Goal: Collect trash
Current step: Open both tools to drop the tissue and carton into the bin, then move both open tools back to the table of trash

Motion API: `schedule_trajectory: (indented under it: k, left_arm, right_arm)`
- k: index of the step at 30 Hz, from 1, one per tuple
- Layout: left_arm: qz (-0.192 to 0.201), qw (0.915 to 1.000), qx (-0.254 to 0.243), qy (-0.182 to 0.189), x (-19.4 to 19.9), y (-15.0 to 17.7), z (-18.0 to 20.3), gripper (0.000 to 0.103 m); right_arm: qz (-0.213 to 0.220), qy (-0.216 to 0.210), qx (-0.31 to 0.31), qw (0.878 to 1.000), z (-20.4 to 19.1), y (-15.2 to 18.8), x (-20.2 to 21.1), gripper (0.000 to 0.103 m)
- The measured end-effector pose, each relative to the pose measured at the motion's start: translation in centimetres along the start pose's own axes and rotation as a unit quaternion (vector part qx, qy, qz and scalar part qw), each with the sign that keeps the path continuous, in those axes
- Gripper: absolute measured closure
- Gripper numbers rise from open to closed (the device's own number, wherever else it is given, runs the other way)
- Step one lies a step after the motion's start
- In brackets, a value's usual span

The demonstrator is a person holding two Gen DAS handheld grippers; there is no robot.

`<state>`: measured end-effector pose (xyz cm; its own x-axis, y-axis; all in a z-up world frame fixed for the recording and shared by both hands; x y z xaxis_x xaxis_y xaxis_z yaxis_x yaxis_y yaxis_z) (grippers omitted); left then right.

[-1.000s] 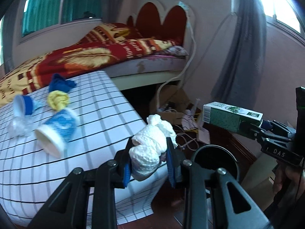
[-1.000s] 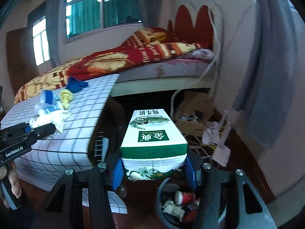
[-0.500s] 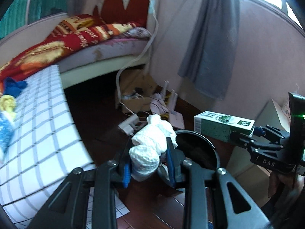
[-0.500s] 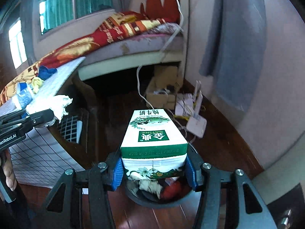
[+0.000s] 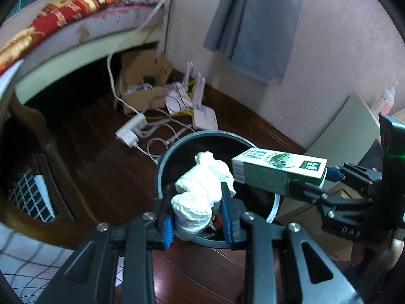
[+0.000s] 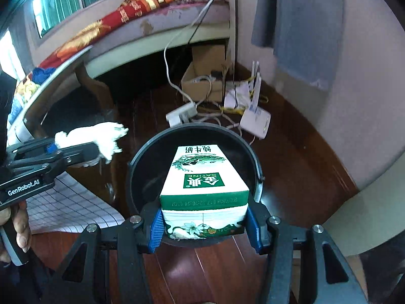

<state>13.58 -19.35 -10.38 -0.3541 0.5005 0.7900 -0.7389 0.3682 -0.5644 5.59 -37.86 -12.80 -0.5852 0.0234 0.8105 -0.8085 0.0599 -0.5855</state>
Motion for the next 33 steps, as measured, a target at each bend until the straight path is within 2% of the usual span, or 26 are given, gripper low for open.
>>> schedule_trajectory:
  k: [5,11,13,14,15,16,17,19,21,25,33]
  left_arm:
    - [-0.041,0.9991,-0.009,0.001,-3.3,0.6,0.7,0.071]
    - [-0.067,0.9977,-0.005,0.000,-5.2,0.9,0.4,0.071]
    - [-0.094,0.9954,-0.012,0.014,-6.5,1.0,0.5,0.069]
    - [-0.107,0.9941,-0.017,0.005,-7.1,1.1,0.4,0.062]
    - [-0.108,0.9940,-0.017,-0.006,-7.6,1.0,0.2,0.058]
    - [-0.104,0.9943,-0.010,-0.020,-7.6,1.0,-0.2,0.040]
    - [-0.097,0.9948,0.003,-0.032,-7.4,1.0,-0.9,0.021]
    - [-0.086,0.9944,0.027,-0.055,-7.0,1.0,-2.2,0.005]
    - [-0.083,0.9930,0.033,-0.077,-6.9,1.1,-2.9,0.003]
    - [-0.072,0.9925,0.031,-0.094,-6.2,1.5,-3.1,0.003]
    - [-0.032,0.9942,0.029,-0.099,-3.0,1.0,-2.8,0.003]
  right_arm:
    - [-0.035,-0.009,0.021,0.999,-0.4,0.7,-2.9,0.047]
    - [-0.059,-0.015,0.038,0.997,-0.6,1.0,-4.8,0.047]
    - [-0.070,-0.021,0.047,0.996,-0.7,1.0,-5.6,0.046]
    - [-0.077,-0.007,0.058,0.995,-0.7,1.1,-6.1,0.041]
    - [-0.081,0.021,0.062,0.994,-0.4,1.2,-6.5,0.031]
    - [-0.083,0.038,0.060,0.994,0.0,1.3,-6.6,0.010]
    - [-0.082,0.047,0.054,0.994,0.5,1.4,-6.5,0.003]
    - [-0.086,0.063,0.041,0.993,1.5,1.4,-6.5,0.003]
    - [-0.090,0.070,0.020,0.993,2.5,1.6,-6.5,0.000]
    - [-0.092,0.080,-0.001,0.993,2.9,1.7,-6.4,0.000]
    - [-0.063,0.083,-0.011,0.995,2.2,-0.4,-4.8,0.000]
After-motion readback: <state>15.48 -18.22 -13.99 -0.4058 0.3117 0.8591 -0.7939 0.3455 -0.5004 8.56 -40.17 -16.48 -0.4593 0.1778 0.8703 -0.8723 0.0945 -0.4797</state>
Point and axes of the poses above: each gripper's, at about its wrist camera, not at the fingertips, and x roughly against the way its jaws point, z to its right, y to its underside, the point moved 2 cm from there along -x, roughly the way its jaws point, and after that the axes turned 6 degrees about x, right-handed, at the moved point
